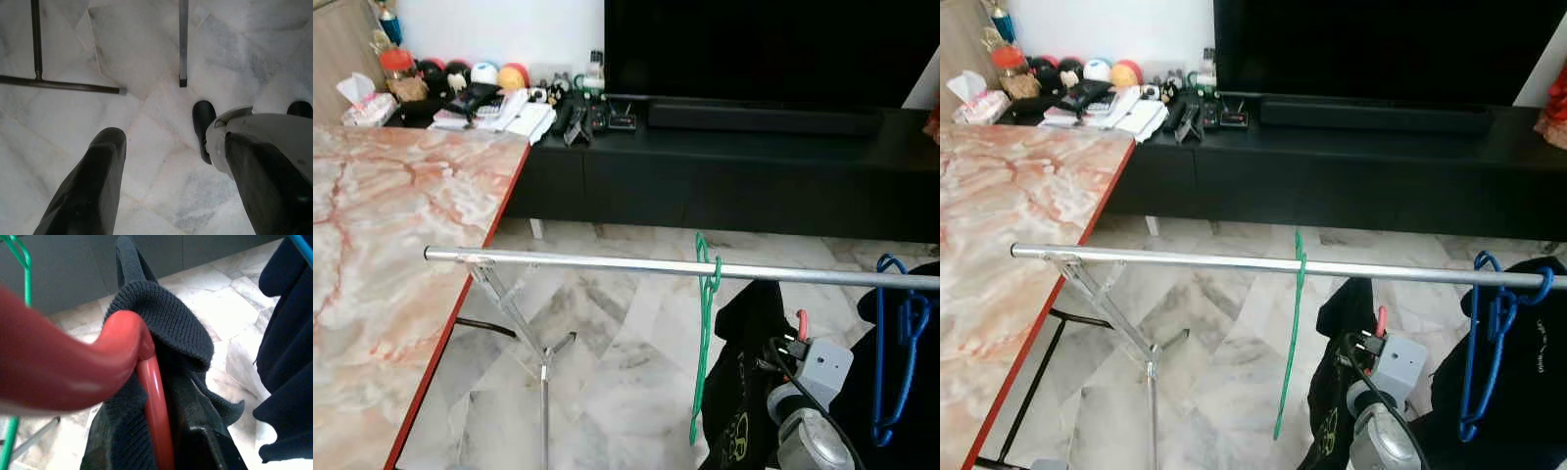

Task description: Hang hanger

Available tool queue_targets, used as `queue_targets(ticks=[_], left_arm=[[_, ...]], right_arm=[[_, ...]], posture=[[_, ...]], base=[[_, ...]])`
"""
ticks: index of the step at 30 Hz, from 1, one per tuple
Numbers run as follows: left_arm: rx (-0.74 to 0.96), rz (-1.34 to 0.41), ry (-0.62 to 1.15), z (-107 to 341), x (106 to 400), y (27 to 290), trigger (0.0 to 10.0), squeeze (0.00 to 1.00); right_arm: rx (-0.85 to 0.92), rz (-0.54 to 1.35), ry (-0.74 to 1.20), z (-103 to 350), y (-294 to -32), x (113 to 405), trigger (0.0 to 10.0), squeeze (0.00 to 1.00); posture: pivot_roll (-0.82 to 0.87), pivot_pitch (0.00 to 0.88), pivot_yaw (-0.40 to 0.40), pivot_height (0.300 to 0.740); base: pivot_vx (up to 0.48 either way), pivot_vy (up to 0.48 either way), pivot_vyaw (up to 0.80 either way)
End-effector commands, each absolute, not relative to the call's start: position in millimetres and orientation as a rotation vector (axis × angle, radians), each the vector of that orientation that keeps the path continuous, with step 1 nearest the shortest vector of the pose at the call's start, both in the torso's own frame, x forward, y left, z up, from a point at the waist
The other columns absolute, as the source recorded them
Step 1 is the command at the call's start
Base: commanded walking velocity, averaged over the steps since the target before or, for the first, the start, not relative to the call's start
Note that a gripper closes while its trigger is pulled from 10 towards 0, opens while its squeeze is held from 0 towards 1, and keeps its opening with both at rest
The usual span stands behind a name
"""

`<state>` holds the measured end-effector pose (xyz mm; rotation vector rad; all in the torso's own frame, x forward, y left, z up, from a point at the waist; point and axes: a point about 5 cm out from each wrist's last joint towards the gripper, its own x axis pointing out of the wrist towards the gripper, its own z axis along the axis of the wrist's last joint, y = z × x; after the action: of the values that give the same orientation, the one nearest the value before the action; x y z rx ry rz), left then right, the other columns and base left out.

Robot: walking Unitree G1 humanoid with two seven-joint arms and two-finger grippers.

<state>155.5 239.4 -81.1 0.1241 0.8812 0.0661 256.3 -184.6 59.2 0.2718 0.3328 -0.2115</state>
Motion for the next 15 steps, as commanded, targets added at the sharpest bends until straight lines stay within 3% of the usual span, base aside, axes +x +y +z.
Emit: queue_targets(ticks=[1, 15], left_arm=[[0.121, 0.076, 0.907, -84.5, 146.1, 241.3, 10.0, 0.00], [0.116, 0.088, 0.927, -86.2, 141.9, 242.8, 10.0, 0.00]], right_arm=[[0.263, -0.202, 0.330, 60.0, -181.8, 256.9, 10.0, 0.00], [0.266, -0.206, 0.327, 59.9, -180.7, 258.3, 10.0, 0.00]], posture=[[0.02, 0.145, -0.013, 0.740], [0.02, 0.156, -0.012, 0.740]], base=[[-0.289, 0.000, 0.00], [-0.295, 0.000, 0.00]])
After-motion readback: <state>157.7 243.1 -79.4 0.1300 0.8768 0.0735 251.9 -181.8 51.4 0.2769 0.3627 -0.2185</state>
